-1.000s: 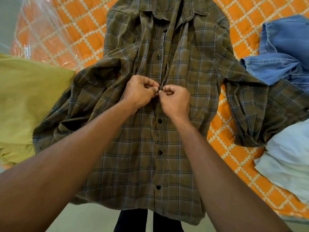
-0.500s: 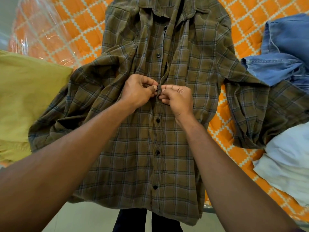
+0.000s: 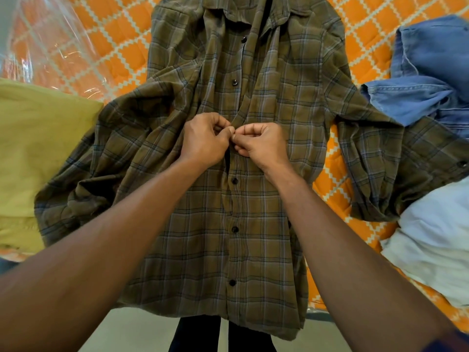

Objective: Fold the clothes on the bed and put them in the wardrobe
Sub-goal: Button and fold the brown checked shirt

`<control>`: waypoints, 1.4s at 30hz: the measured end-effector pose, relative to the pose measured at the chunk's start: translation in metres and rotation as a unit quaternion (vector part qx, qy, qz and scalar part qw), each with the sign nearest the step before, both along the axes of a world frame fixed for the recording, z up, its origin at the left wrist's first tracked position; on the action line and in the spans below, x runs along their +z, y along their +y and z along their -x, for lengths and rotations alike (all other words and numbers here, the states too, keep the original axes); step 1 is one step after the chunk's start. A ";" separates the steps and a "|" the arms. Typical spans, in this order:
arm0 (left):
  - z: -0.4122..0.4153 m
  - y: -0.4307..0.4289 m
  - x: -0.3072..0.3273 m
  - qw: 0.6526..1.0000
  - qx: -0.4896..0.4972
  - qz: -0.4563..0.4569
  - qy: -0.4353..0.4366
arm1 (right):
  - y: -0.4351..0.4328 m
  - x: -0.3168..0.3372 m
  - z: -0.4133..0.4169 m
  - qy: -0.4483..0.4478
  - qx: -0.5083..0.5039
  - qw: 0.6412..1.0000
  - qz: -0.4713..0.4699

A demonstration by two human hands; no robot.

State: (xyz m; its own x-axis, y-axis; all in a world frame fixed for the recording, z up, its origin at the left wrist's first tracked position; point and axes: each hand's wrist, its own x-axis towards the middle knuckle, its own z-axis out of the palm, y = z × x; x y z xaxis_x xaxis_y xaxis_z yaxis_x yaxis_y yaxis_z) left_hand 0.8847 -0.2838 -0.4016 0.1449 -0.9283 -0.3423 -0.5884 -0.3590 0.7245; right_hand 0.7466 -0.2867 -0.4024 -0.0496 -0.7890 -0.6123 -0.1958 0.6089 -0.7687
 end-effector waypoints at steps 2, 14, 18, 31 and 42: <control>0.002 0.001 -0.002 1.000 0.005 0.004 -0.003 | -0.003 0.000 0.001 -0.001 0.004 1.000 -0.006; -0.015 -0.010 -0.001 0.985 -0.018 -0.088 0.150 | -0.001 0.003 -0.003 0.012 0.016 1.000 -0.004; -0.016 -0.010 -0.003 0.992 -0.046 -0.064 0.097 | -0.009 0.008 0.002 0.002 0.028 0.998 -0.048; -0.016 -0.014 0.001 0.998 -0.054 -0.037 0.018 | -0.010 0.009 -0.007 0.164 0.074 0.983 -0.033; -0.015 -0.040 0.021 0.992 -0.074 0.100 -0.036 | -0.029 0.028 -0.018 0.280 0.045 0.939 0.194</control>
